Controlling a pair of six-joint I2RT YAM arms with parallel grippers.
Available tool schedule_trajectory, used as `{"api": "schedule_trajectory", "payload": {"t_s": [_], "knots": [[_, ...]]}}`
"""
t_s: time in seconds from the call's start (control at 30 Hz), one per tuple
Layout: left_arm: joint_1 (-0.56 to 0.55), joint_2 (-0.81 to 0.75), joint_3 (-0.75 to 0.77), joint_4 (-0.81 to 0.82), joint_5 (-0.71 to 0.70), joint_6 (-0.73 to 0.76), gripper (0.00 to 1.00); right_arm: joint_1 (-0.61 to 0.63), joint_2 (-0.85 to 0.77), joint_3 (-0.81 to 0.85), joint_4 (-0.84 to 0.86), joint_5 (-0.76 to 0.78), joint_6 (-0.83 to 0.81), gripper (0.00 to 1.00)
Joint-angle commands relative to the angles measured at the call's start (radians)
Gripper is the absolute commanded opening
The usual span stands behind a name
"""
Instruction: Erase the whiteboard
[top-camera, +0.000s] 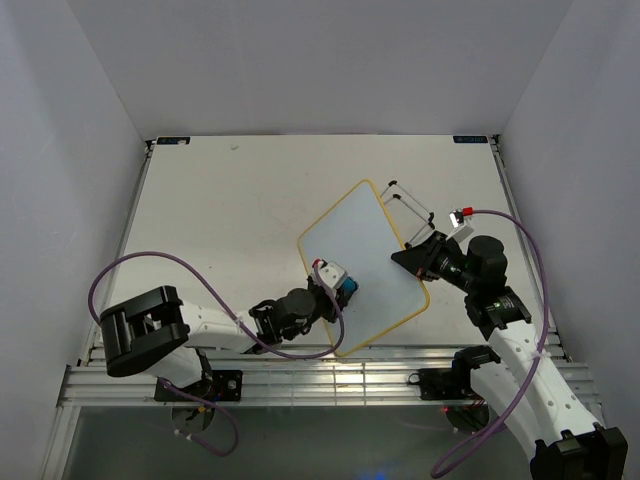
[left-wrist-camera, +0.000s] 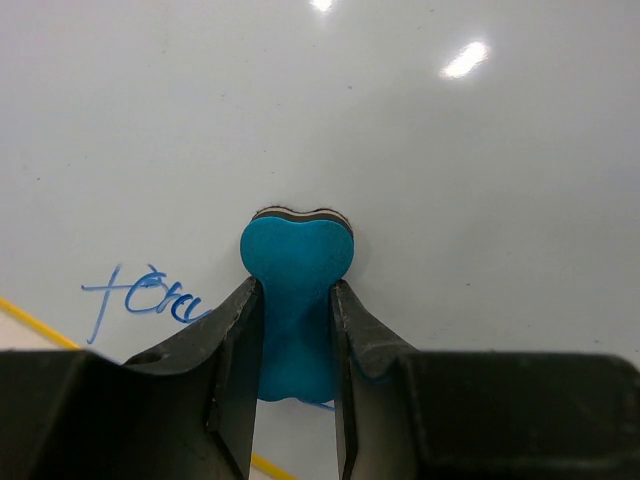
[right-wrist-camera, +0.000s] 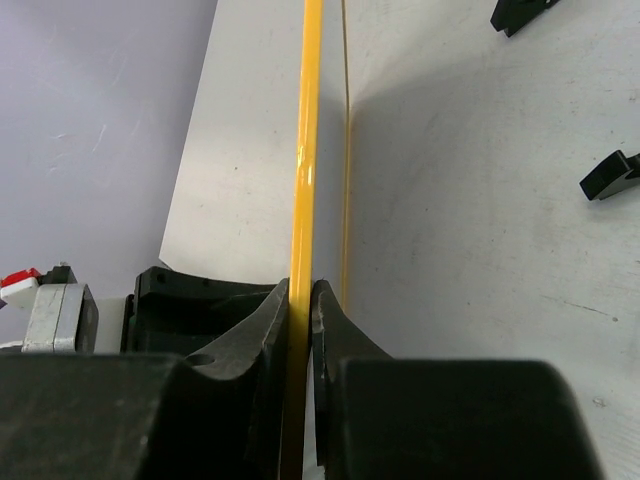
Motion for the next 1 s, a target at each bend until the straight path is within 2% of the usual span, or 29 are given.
{"api": "schedule_trajectory", "payload": {"t_s": [0.0, 0.1, 0.17, 0.37, 0.53, 0.63, 0.73, 0.87, 0.97], "knots": [[0.019, 0.026, 0.002, -0.068, 0.031, -0.026, 0.00, 0.009, -0.037, 0.046, 0.159, -0.110, 0.077, 0.08], [-0.017, 0.054, 0.025, -0.045, 0.109, -0.040, 0.00, 0.010, -0.028, 0.032, 0.181, -0.122, 0.089, 0.08], [-0.095, 0.066, 0.050, -0.006, 0.099, -0.009, 0.00, 0.010, -0.023, 0.019, 0.216, -0.127, 0.103, 0.08], [-0.232, 0.121, 0.105, 0.079, 0.131, 0.012, 0.00, 0.010, -0.012, 0.002, 0.245, -0.139, 0.120, 0.08], [-0.277, 0.141, 0.119, 0.101, 0.142, 0.002, 0.00, 0.010, -0.018, 0.015, 0.239, -0.142, 0.118, 0.08], [-0.263, 0.109, 0.073, 0.124, 0.070, -0.007, 0.00, 0.010, -0.023, 0.018, 0.236, -0.141, 0.115, 0.08], [-0.176, 0.046, 0.007, 0.111, 0.054, -0.065, 0.00, 0.010, -0.025, 0.019, 0.232, -0.144, 0.117, 0.08], [-0.058, -0.015, -0.020, -0.034, -0.077, -0.170, 0.00, 0.010, -0.034, 0.022, 0.218, -0.141, 0.109, 0.08], [0.016, -0.043, -0.037, -0.086, -0.098, -0.222, 0.00, 0.010, -0.035, 0.019, 0.210, -0.142, 0.098, 0.08]]}}
